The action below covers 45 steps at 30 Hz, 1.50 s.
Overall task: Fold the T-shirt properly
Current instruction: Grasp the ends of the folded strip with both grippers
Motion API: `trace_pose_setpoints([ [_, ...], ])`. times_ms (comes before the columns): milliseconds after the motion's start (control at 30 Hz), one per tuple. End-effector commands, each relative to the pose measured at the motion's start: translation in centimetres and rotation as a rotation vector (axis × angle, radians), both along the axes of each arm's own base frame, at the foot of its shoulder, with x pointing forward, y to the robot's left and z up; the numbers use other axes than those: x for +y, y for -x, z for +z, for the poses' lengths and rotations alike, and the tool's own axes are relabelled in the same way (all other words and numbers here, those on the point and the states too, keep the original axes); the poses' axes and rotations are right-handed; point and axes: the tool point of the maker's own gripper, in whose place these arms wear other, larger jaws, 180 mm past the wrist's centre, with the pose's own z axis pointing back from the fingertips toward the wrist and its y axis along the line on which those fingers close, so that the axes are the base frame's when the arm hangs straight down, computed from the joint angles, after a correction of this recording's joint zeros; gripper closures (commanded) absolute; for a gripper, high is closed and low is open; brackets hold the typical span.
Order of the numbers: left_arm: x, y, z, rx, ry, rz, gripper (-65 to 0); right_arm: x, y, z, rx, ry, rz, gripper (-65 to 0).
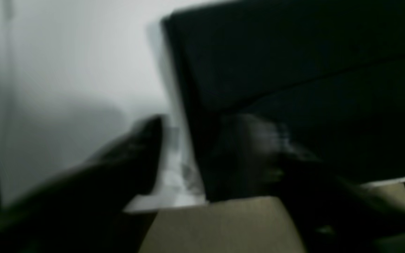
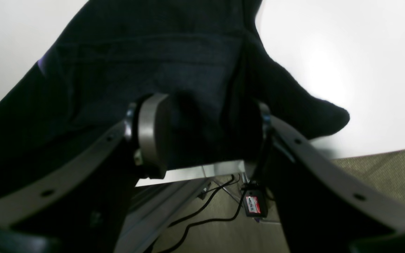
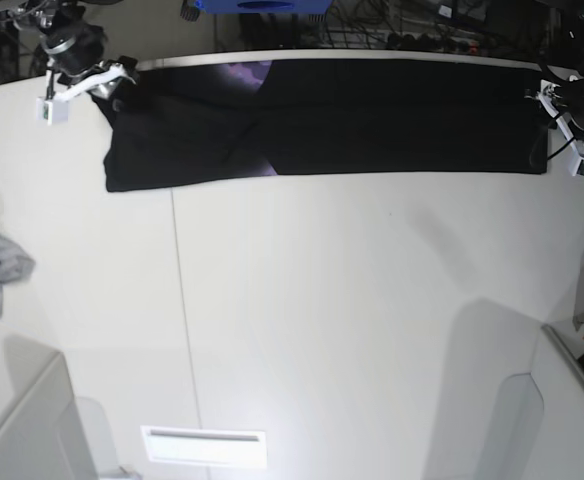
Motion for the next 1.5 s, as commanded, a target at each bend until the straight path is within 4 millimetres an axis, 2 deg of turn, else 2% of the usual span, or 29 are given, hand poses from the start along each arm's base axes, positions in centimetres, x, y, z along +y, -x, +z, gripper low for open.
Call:
trace_pose_setpoints([
  [0,0.7,-1.1,2.0,-0.062,-0.036,-0.02,-45.1,-0.4,-0.6,1.1,-0.054,0.015,-0.012,-26.3],
  [33,0.9,-1.1,2.5,-0.077,-0.048,-0.016,-46.6,-0.5,-1.0,1.3,-0.078,0.02,-0.015,-24.9],
  [67,0.9,-1.2,2.8,-0.088,-0.05,-0.012,-45.1,-0.2,-1.4,1.7,-0.106,0.021,-0.002,-23.6],
  [133,0.2,-1.0,2.3,-0.093,-0.026,0.0,-36.9,0.9,-2.1,2.3,-0.163,0.012,0.06,-19.1],
  [200,-0.8,-0.6,1.5,-0.092,0.007,0.018,-15.8,1.9,-3.4,3.0,-0.219,0.001,0.115,-9.5],
  [233,-1.2,-0.4,1.0,-0.092,0.024,0.035,-1.5,2.2,-3.6,2.8,-0.216,-0.005,0.124,-3.6],
  [267,-1.6,-0.1,0.5,-0.089,0.043,0.049,0.0,2.4,-3.8,2.2,-0.197,-0.011,0.137,0.0],
  [333,-1.7,0.8,-0.9,-0.052,0.053,0.077,0.0,2.6,-4.3,0.7,-0.138,0.003,0.171,0.0],
  [467,-1.9,1.9,-4.8,0.082,0.03,0.08,0.0,1.7,-4.8,-2.4,-0.047,0.062,0.187,0.0],
  [533,-1.9,1.8,-6.5,0.111,0.035,0.103,0.0,1.3,-5.2,-3.5,-0.026,0.062,0.176,0.0],
  [633,-2.6,0.6,-8.4,0.106,0.056,0.111,0.0,0.7,-6.4,-4.7,-0.006,0.062,0.156,0.0],
  [733,-4.0,-2.1,-8.9,0.083,0.073,0.113,0.0,-0.6,-8.1,-5.8,0.006,0.081,0.125,0.0],
  [833,-4.9,-5.4,-7.9,0.009,0.088,0.143,0.0,-1.4,-10.8,-6.4,0.01,0.109,0.114,0.0],
  [933,-5.1,-7.6,-7.0,-0.024,0.093,0.168,0.0,-1.8,-12.8,-6.2,-0.001,0.128,0.115,0.0],
  [1033,-5.1,-9.5,-5.3,-0.055,0.085,0.167,0.0,-1.7,-14.6,-5.1,-0.039,0.135,0.122,0.0],
  [1167,-5.0,-11.4,-1.1,-0.15,0.022,0.133,0.0,-1.8,-15.8,-2.2,-0.113,0.18,0.14,0.0],
  [1333,-4.4,-11.8,4.6,-0.303,-0.032,0.138,0.0,-1.5,-16.3,2.1,-0.19,0.251,0.179,0.0],
  [1400,-3.4,-10.8,4.8,-0.34,0.03,0.183,0.0,-1.4,-16.1,4.1,-0.227,0.288,0.193,0.0],
  [1467,-2.5,-9.8,4.3,-0.359,0.114,0.242,0.0,-1.2,-15.5,5.6,-0.251,0.323,0.207,0.0],
])
